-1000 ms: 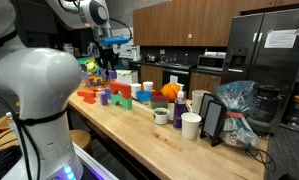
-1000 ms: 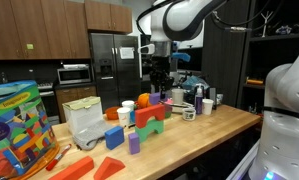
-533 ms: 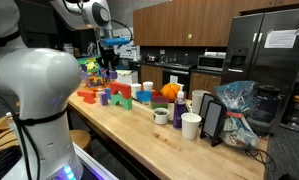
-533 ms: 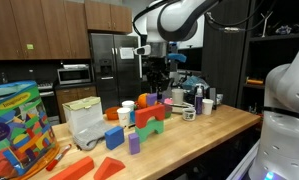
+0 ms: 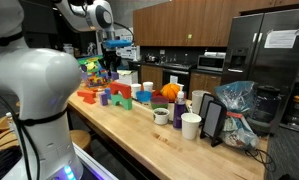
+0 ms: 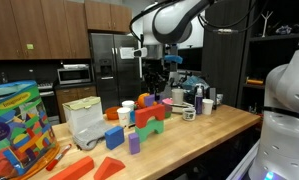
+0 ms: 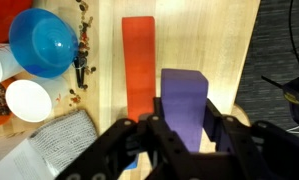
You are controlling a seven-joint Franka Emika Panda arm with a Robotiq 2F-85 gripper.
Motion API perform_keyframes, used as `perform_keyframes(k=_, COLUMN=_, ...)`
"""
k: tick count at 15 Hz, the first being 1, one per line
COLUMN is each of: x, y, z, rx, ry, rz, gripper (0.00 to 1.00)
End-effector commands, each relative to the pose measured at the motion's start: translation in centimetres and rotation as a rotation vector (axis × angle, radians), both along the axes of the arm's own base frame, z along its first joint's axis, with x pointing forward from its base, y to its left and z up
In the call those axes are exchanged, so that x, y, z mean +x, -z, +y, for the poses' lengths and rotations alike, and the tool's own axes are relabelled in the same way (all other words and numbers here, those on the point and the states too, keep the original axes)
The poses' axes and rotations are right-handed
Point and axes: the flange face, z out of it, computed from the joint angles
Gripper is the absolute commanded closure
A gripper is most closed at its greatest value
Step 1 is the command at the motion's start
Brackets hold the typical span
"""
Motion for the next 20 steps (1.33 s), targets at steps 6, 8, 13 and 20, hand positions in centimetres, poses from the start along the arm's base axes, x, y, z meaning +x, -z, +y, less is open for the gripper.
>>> perform_keyframes(k=6, x=2.3, y=-0.2, z=-1.2, rx=0.031, ry=-0.004, rz=0.023, gripper=0.85)
perform_keyframes(k=8, x=2.7, y=0.1, z=-1.6, rx=0.039, ry=-0.005, rz=0.032, gripper=0.85)
perform_keyframes(k=13, x=3.3, y=0.7, z=-2.3, rx=0.051, ry=-0.006, rz=0.047, gripper=0.85)
perform_keyframes(k=20, x=3.5, y=1.9, z=-2.6, rx=0.065, ry=0.0, rz=0.006, gripper=0.85)
